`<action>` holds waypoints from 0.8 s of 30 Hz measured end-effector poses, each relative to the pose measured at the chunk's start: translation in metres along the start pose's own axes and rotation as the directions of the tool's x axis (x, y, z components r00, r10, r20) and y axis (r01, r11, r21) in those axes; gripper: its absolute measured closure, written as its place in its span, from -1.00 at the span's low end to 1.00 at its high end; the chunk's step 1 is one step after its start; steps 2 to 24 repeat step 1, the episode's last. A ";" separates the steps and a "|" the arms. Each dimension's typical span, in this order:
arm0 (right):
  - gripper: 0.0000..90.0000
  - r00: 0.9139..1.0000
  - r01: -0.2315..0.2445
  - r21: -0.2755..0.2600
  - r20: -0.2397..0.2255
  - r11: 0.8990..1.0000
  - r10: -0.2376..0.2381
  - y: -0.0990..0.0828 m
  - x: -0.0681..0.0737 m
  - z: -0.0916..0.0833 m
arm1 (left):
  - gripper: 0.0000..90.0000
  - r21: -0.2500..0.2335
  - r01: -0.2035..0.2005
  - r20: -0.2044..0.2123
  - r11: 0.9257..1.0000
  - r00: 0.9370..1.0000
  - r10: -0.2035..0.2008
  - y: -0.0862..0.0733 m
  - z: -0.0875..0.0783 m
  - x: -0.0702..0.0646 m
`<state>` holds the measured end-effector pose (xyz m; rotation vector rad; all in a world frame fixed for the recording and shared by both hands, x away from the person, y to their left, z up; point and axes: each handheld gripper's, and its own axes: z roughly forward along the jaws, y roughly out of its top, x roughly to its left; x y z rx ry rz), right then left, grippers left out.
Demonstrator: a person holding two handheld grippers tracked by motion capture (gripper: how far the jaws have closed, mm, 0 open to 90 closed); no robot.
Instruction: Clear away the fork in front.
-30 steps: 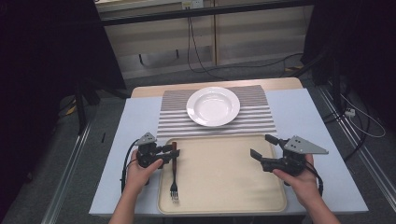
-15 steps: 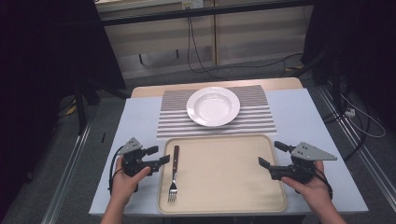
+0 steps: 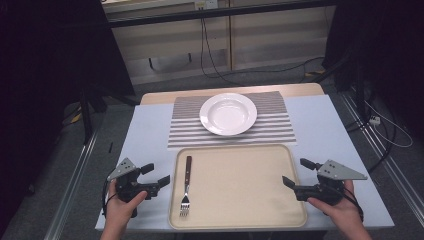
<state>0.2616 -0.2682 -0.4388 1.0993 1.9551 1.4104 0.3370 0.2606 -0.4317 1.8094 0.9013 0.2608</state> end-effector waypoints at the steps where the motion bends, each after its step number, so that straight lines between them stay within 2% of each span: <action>1: -0.70 1.000 -0.002 -0.001 -0.001 1.000 0.002 0.000 0.000 0.000 | -0.74 0.001 -0.005 0.001 1.000 1.000 0.005 0.001 0.000 0.000; 24: -0.70 1.000 -0.002 -0.001 -0.001 1.000 0.002 0.000 0.000 0.000 | -0.74 0.001 -0.005 0.001 1.000 1.000 0.005 0.001 0.000 0.000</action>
